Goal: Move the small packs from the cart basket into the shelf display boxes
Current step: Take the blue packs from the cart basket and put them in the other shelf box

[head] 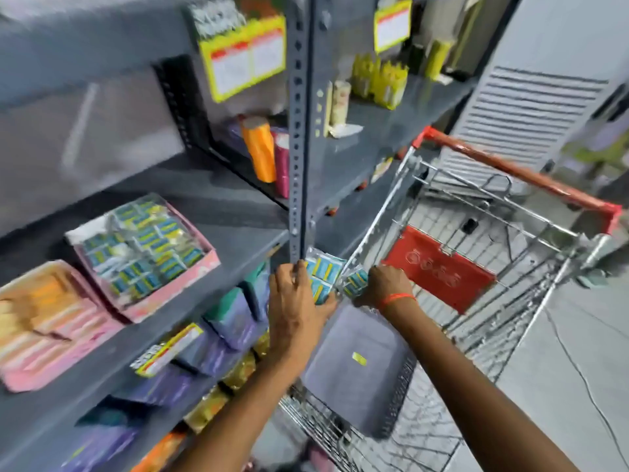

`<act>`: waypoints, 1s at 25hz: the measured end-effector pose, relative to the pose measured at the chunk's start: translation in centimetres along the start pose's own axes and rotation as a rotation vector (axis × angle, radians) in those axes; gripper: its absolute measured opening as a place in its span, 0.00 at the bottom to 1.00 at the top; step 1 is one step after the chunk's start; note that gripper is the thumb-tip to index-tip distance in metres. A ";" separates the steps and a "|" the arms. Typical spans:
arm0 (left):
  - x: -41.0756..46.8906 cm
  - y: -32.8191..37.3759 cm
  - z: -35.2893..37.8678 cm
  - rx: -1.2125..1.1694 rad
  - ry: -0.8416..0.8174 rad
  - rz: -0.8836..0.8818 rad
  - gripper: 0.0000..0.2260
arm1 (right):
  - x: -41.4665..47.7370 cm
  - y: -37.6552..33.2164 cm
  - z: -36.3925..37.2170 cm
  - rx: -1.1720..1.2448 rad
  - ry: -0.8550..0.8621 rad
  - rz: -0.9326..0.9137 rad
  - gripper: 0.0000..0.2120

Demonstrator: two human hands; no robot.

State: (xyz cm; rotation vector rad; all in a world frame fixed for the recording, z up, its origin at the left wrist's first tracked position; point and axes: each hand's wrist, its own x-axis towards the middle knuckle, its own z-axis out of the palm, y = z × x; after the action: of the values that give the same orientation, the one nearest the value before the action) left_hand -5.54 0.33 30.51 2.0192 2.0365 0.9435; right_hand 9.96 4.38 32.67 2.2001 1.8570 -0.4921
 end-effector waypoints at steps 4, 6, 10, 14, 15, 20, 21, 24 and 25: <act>2.4 -3.6 -5.9 0.061 0.058 -0.163 0.23 | -1.5 -6.2 -4.4 -0.015 0.103 -0.142 0.25; 2.9 -6.0 -8.3 0.117 0.080 -0.246 0.24 | -2.0 -9.5 -5.6 0.002 0.155 -0.224 0.25; 3.8 -10.9 -11.1 0.211 0.087 -0.440 0.29 | -1.7 -15.7 -5.7 -0.045 0.207 -0.420 0.28; 4.9 -14.9 -12.0 0.284 0.043 -0.556 0.30 | -0.5 -21.1 -5.5 -0.151 0.190 -0.623 0.27; 5.2 -15.5 -12.1 0.306 0.026 -0.578 0.29 | -0.3 -22.1 -5.5 -0.181 0.191 -0.670 0.25; 6.0 -16.5 -12.2 0.397 -0.097 -0.610 0.16 | 1.6 -25.8 -5.0 -0.298 0.153 -0.837 0.23; 6.1 -16.9 -12.4 0.409 -0.144 -0.600 0.14 | 2.0 -26.2 -4.9 -0.310 0.125 -0.860 0.23; 6.3 -18.6 -13.1 0.383 -0.272 -0.511 0.16 | 2.7 -26.8 -4.2 -0.323 0.022 -0.875 0.21; 6.3 -18.8 -13.4 0.364 -0.303 -0.473 0.16 | 2.6 -26.9 -3.9 -0.299 0.013 -0.874 0.20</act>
State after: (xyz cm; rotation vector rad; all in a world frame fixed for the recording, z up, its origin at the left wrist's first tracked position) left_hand -29.04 3.29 33.85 1.5607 2.4605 0.1787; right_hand -15.68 13.02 36.51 1.1284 2.6299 -0.2923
